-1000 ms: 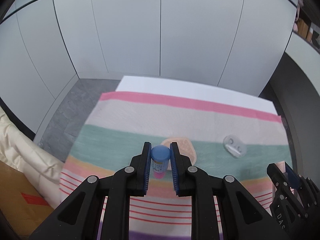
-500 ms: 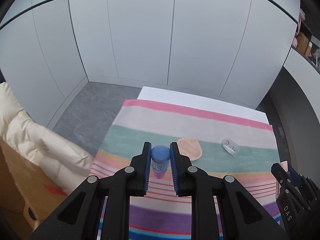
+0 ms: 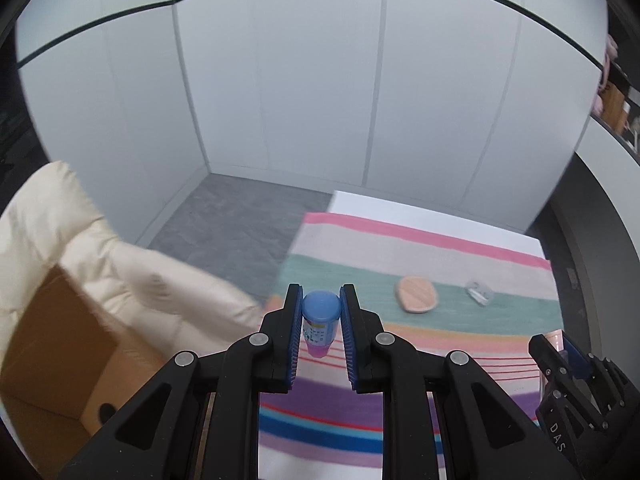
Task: Organize objects
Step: 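Carry the jar with the right tool while the left tool carries the lipstick to the box, then open the right tool to drop the jar while the left tool drops the lipstick inside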
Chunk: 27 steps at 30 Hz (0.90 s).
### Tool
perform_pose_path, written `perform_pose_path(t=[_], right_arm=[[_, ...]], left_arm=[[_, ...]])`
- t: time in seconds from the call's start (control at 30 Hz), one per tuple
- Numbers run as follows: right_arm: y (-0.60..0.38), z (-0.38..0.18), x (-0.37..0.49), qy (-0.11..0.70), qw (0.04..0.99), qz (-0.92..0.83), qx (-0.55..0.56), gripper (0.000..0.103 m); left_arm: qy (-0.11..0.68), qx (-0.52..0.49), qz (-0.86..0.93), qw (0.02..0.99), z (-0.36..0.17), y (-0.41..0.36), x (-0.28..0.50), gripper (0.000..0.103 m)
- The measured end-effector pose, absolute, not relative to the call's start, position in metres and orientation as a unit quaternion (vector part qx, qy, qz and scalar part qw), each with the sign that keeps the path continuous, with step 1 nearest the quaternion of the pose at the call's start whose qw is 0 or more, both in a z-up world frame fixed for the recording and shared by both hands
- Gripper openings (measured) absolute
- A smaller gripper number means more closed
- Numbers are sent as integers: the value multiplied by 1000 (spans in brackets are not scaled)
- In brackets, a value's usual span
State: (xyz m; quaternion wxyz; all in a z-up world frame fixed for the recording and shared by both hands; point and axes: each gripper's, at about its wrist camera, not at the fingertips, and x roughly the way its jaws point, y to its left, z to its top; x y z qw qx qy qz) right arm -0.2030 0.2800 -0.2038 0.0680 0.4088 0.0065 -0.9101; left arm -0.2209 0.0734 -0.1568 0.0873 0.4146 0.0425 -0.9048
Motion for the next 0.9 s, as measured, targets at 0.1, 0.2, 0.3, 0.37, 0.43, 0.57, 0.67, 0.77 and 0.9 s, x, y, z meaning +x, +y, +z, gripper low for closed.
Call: perform_pose_path(t=[0.1,0.2,0.3,0.37,0.43,0.57,0.67,0.77,0.9], right_arm=[[248,-196,-193,18,92,-911,403,29],[209,-189,-179,33,123,-909,396,28],[164,-181,-164,46,161,-904,392,29],[131,-177,-152,53,190,-899,392,28],[103,-176,-141,58,214,-892,393,28],[42,-176,-117,77,262,-876,398,28],[7,-180,-101,93,288,-864,401,28],[-23,-184,-84,113,307,-855,403,28],[-49,-189,-69,130,311,-846,414,78]], left_arm=[[49,406,-906,110,-146,42,-200,19],[57,401,-904,134,-138,9,-178,19],[63,397,-901,163,-132,-29,-151,19],[67,397,-897,181,-131,-51,-134,19],[70,398,-892,202,-132,-77,-116,19],[89,401,-879,240,-138,-127,-80,19],[99,406,-868,267,-147,-154,-59,19],[116,414,-858,281,-152,-179,-44,20],[153,418,-844,298,-156,-203,-31,76]])
